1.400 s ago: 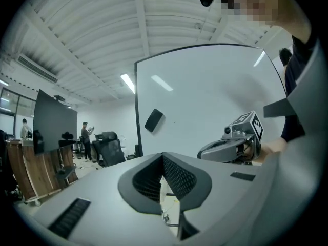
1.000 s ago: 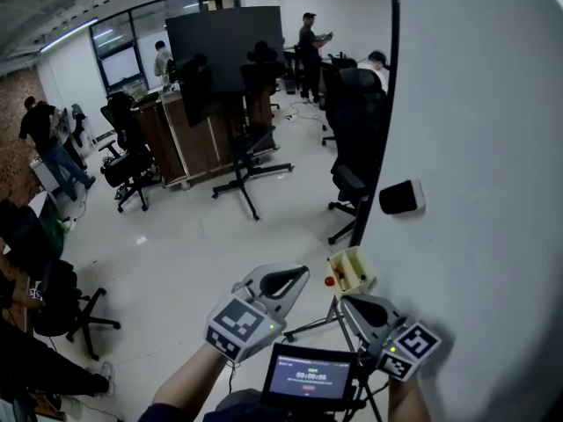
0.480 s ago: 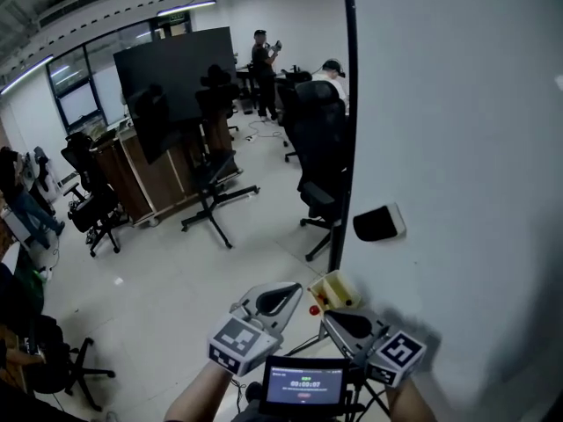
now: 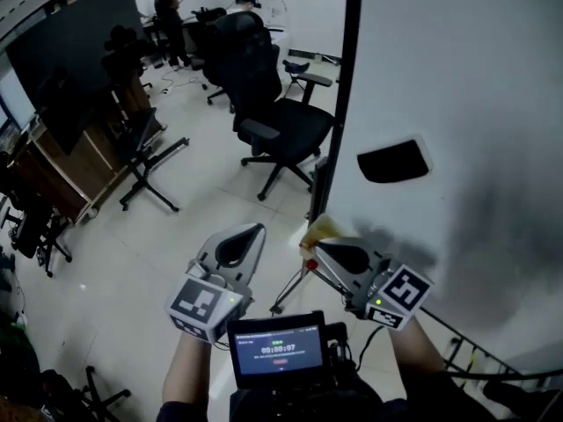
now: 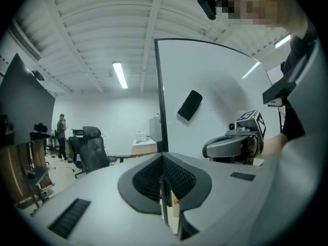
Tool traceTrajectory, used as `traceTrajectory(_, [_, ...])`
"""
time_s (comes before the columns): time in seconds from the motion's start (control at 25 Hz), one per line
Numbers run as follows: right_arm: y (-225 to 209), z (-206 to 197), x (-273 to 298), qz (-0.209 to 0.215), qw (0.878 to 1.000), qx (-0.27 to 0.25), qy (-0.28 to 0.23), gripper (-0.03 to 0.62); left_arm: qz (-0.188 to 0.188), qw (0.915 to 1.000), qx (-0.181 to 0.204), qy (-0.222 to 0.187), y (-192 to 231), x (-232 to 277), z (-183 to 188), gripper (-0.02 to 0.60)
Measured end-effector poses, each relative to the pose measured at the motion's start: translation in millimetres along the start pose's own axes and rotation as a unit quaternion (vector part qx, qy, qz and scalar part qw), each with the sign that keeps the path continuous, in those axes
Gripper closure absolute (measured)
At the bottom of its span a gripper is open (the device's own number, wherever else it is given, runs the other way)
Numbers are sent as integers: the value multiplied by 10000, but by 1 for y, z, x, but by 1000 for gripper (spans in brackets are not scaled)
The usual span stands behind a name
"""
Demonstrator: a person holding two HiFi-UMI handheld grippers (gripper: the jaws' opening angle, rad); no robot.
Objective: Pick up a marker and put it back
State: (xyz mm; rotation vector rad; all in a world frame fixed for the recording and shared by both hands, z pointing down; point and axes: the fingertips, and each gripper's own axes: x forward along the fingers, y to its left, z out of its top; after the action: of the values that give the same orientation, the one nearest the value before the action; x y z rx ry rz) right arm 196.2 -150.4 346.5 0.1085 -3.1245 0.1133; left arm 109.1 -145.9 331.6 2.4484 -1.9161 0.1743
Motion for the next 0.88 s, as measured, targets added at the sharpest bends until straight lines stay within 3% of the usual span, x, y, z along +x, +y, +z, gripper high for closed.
traceTrajectory(0.2, [-30,-10,-4,-1228,9921,-204,157,577,-591,9981,-193,9,30,14,-22,581])
traceTrajectory(0.36, [-41,-15,-21,-2133,9758,-387,299,572,-947,9946,-417,-14,44,11,-33,581])
traceTrajectory(0.44, [-45,-21,-31,-2494,9667,-404,398,499,-1116,9926,-480,0,47,11,-39,581])
traceTrajectory(0.6, [-56,-45,-43,-2813,9543,-482,889,342,-1369,9890,-541,117,44,16,-52,581])
traceTrajectory(0.88, [-85,-90,-51,-2968,9458,-377,1263,333,-1310,9903,-382,268,47,23,-55,581])
